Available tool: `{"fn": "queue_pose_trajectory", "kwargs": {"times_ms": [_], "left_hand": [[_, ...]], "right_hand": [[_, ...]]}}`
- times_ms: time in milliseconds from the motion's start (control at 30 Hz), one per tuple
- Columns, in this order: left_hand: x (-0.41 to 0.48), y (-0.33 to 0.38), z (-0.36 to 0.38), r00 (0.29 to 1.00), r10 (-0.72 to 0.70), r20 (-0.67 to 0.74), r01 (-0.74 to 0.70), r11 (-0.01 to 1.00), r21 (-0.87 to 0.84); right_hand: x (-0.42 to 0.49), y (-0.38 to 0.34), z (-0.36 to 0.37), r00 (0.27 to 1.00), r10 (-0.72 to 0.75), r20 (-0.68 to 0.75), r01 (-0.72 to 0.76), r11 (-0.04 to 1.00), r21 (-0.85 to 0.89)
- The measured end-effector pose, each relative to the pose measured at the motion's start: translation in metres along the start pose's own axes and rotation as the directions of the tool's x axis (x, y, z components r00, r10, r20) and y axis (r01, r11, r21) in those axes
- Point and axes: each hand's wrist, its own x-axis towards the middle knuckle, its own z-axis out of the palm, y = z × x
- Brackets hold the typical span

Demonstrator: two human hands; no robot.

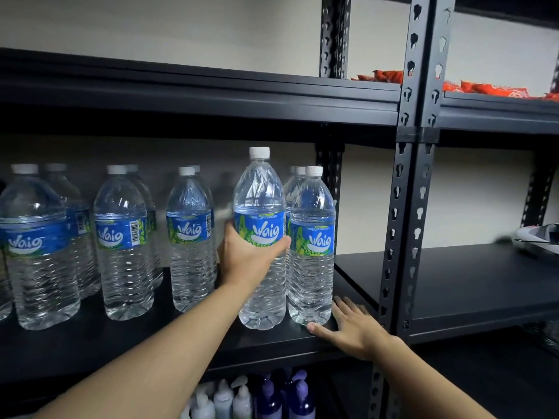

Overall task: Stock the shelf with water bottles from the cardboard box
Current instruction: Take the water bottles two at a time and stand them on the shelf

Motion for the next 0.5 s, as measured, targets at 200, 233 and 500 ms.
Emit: {"fn": "queue_pose_trajectory", "kwargs": {"times_ms": [200,233,500], "left_hand": [[0.005,-0.015,0.017,1.000,-0.016,0.024,0.016,1.000,0.007],[0.004,-0.020,0.019,1.000,-0.017,0.026,0.017,1.000,0.012],[0.008,-0.040,0.021,0.994,-0.076,0.075,0.070,0.995,0.075]], "right_hand": [[-0.002,-0.001,0.000,1.000,0.001,-0.006,-0.001,1.000,-0.030],[-0.003,-0.001,0.000,1.000,-0.001,-0.009,0.001,1.000,-0.031],[0.001,0.001,0.002,1.000,-0.002,-0.006,0.002,0.999,-0.038]]}}
